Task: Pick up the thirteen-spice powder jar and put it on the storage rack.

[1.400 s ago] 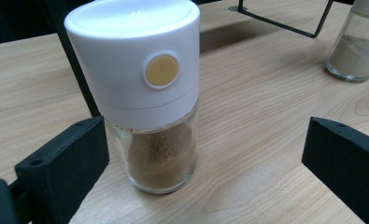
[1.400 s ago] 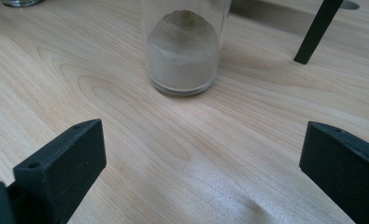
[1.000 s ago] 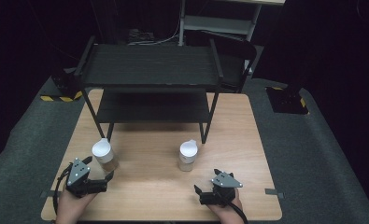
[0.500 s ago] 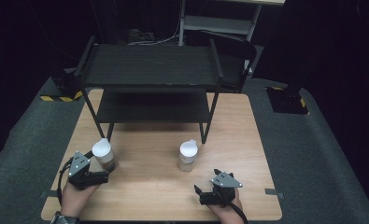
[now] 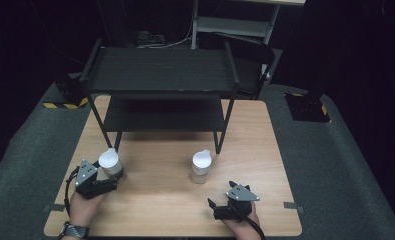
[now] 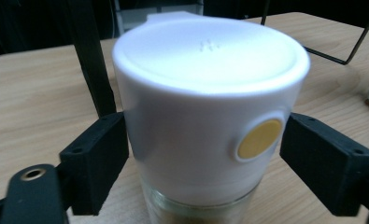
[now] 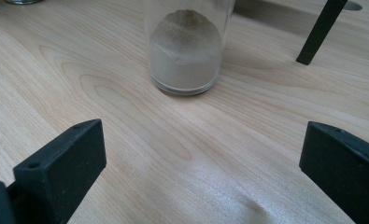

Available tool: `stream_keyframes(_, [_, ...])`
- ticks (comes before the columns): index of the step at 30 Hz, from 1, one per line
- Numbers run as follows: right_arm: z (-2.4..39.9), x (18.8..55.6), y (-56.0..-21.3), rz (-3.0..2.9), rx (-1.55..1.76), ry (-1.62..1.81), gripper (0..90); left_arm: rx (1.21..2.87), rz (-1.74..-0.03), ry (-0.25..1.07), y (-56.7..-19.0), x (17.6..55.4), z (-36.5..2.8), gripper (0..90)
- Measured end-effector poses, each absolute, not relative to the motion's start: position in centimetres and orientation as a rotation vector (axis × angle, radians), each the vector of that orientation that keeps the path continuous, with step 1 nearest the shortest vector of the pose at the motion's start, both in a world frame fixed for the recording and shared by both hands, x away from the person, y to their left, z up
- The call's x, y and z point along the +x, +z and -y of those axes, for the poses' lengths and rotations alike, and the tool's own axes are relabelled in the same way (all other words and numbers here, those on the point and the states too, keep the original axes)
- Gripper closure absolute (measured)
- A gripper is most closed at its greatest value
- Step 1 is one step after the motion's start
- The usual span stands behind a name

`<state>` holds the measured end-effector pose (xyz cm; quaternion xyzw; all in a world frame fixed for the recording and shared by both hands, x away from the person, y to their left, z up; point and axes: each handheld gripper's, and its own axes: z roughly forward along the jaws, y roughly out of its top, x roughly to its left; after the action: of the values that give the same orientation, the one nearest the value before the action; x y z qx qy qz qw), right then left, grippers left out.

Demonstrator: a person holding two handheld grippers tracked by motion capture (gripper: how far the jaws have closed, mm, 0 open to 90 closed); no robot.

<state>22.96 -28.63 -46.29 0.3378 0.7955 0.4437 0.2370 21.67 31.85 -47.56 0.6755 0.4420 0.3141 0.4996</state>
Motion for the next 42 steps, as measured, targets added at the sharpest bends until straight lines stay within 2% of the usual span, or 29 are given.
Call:
stream_keyframes(12, [28.6,23.0,-46.2,-2.184,0.927,1.215,0.1,1.617,-1.053,0.784,-48.2,21.6,-32.0,28.8])
stream_keyframes(42, [28.7,23.0,-46.3,-2.182,0.923,1.221,0.1,1.583,-1.023,0.786,-48.0,21.0,-32.3,30.4])
